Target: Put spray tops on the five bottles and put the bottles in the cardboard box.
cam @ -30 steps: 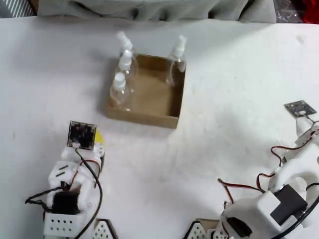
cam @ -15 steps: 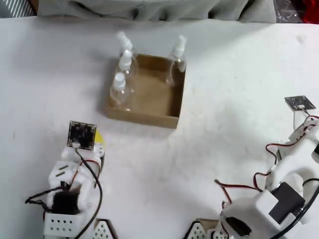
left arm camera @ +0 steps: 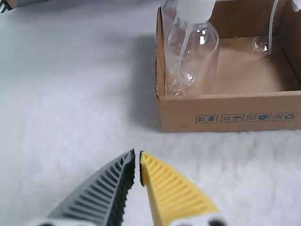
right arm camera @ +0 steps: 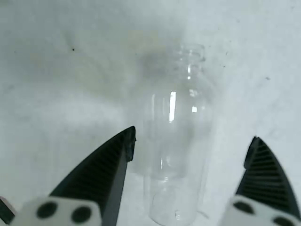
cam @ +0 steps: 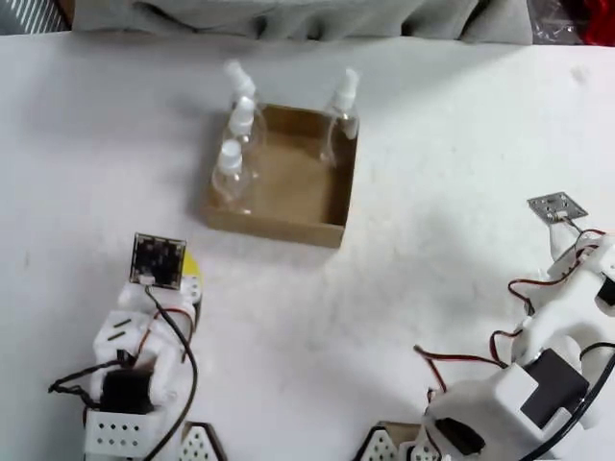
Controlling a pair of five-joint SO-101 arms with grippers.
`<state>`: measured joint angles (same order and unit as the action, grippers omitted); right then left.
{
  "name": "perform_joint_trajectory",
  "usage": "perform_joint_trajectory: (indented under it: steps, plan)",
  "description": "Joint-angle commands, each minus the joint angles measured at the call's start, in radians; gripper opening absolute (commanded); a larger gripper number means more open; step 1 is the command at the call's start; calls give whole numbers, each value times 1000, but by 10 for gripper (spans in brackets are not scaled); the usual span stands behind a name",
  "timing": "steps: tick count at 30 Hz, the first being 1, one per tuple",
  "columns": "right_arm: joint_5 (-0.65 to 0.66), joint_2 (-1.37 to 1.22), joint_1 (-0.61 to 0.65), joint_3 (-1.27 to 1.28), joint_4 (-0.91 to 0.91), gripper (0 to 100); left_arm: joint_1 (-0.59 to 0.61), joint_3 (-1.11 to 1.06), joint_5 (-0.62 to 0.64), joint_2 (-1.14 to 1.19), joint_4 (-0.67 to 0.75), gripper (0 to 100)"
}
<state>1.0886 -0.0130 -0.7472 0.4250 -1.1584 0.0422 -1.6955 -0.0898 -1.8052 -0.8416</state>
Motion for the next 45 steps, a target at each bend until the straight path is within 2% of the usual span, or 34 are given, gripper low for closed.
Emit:
perform_joint_trajectory:
  steps: [1, 8, 13, 18, 23, 25, 33, 40, 45]
  plan:
    - [35, 12, 12, -8, 19, 312, 10, 3, -8, -27, -2, 24]
    - [75, -61, 31, -20, 36, 307, 10, 3, -8, -27, -2, 24]
    - [71, -68, 31, -32, 87, 205, 10, 3, -8, -27, -2, 24]
    - [77, -64, 31, -32, 105, 170, 10, 3, -8, -27, -2, 24]
    - [71, -65, 65, -32, 173, 9, 10, 3, -8, -27, -2, 24]
    - [69, -58, 68, -34, 186, 33, 10, 3, -8, -27, -2, 24]
    - [69, 97, 62, 28, 194, 19, 10, 3, -8, -27, -2, 24]
    - [68, 153, 127, 120, 171, 16, 10, 3, -8, -27, -2, 24]
    - [-80, 183, 177, 86, 54, 16, 25, 3, -8, -27, -2, 24]
